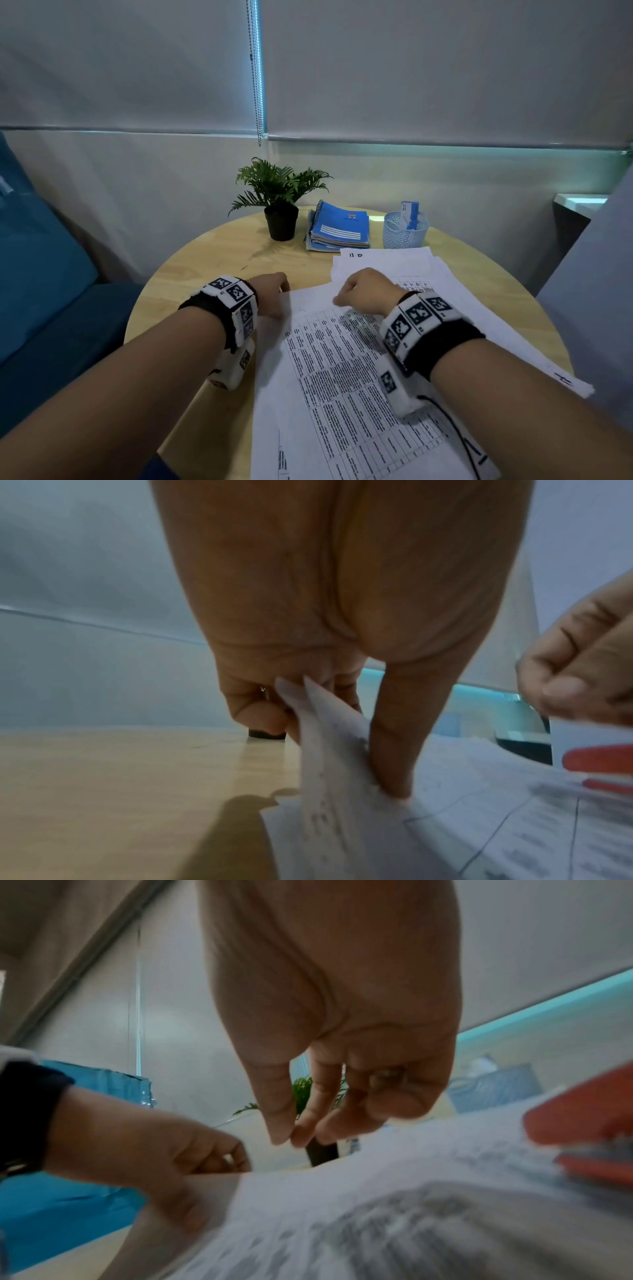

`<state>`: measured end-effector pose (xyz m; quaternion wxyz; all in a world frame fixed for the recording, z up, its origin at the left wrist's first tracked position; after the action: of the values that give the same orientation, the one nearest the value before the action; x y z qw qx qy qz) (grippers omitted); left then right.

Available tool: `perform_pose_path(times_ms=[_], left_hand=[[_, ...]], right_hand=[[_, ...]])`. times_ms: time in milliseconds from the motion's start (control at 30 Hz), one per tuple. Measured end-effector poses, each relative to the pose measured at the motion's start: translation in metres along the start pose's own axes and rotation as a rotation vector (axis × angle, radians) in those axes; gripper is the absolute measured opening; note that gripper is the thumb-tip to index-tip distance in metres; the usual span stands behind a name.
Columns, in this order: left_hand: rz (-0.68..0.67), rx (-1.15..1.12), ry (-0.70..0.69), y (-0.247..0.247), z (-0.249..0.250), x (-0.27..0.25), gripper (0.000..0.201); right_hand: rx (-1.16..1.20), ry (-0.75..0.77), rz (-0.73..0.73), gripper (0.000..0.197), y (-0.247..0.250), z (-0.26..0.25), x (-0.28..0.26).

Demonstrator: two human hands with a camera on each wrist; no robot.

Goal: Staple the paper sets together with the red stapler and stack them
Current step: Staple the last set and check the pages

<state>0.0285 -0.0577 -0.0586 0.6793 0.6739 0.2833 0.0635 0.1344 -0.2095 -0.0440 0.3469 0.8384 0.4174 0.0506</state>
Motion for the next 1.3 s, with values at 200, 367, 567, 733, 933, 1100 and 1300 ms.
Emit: perform_pose_path(times_ms=[200, 367, 567, 733, 933, 1100, 1300], left_hand=[[0.156, -0.195, -0.054, 0.010, -0.011, -0.011, 0.025], [0.230, -0.289, -0.127, 0.007, -0.015, -0.020, 0.020], [0.260, -0.509, -0.191, 0.004, -0.020, -0.022, 0.027], [0.299, -0.559, -0.126, 0.005, -0.022, -0.020, 0.016], [0.385, -0.349, 0.051, 0.009, -0.019, -0.008, 0.007], [0.263, -0.136, 0.067, 0.002, -0.013, 0.003, 0.019], [0.010, 0.194, 0.026, -0.009, -0.007, 0.020, 0.036]], right_hand=[[0.155, -0.138, -0.094, 0.016, -0.042, -0.004, 0.008], [0.427, -0.210, -0.029, 0.012, -0.054, -0.007, 0.014], [0.648, -0.303, 0.030, 0.021, -0.065, -0.002, 0.019], [0.650, -0.222, 0.019, 0.025, -0.062, -0.011, 0.016], [0.505, -0.045, 0.094, 0.017, -0.043, -0.014, 0.014], [0.619, 0.054, 0.172, 0.012, -0.018, -0.006, 0.007], [0.598, 0.149, 0.315, 0.012, 0.052, 0.018, -0.015]])
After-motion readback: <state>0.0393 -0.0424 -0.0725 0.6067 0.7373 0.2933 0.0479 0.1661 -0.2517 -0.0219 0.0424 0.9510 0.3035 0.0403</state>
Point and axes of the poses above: each hand's wrist, its own x-axis towards the middle knuckle, its own y-axis out of the back of the hand, z = x × y, the point moved 4 cm from there along x, towards the middle knuckle, and after that the axes turned 15 degrees about x, right-handed, at the moved point
